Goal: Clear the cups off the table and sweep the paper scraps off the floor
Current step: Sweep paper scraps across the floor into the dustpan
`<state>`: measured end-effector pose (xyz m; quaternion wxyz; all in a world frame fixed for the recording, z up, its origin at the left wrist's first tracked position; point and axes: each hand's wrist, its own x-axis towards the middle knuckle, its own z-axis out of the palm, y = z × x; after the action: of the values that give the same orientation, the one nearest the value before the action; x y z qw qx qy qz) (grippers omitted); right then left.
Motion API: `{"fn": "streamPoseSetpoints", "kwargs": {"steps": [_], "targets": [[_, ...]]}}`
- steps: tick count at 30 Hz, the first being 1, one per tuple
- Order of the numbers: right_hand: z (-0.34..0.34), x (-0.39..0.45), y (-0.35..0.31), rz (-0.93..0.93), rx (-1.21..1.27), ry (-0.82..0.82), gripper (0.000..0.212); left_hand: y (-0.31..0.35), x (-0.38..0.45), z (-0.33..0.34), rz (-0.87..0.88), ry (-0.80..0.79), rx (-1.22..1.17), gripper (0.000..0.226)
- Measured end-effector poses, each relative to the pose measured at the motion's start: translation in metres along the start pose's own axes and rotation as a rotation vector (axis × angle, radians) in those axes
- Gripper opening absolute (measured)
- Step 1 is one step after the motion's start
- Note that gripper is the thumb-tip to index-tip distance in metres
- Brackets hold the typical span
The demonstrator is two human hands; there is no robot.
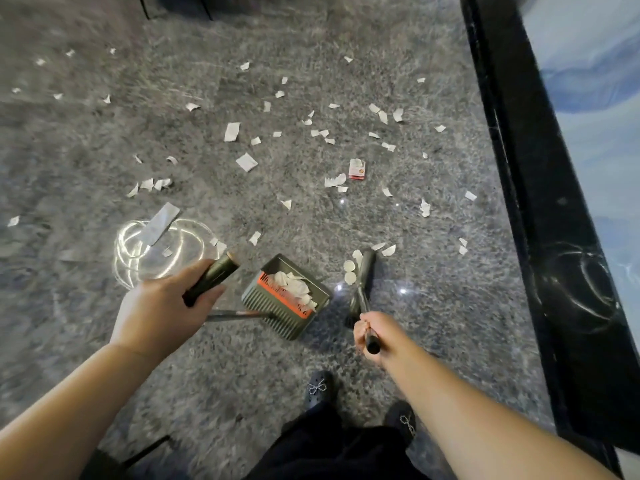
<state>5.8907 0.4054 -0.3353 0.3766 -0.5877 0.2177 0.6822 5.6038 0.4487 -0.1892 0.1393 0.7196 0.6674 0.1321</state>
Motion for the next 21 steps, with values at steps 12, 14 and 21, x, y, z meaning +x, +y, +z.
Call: {"fn": "streamPoseSetpoints", "kwargs": {"steps": [12,14,21], "targets": [[-0.031,-0.018,-0.003,-0.081,-0.345,0.003,0.012,-0.029,-0.025,-0.005,-0.097,0.042,-0.011,0.043],[-0.044,-0.032,0.000,-0.117,-0.472,-0.002,0.028,-0.031,-0.028,-0.006,-0.098,0.047,-0.018,0.041],[-0.069,-0.058,0.007,-0.187,-1.075,0.063,0.065,-0.041,-0.036,-0.007,-0.077,0.052,-0.013,0.040]]}}
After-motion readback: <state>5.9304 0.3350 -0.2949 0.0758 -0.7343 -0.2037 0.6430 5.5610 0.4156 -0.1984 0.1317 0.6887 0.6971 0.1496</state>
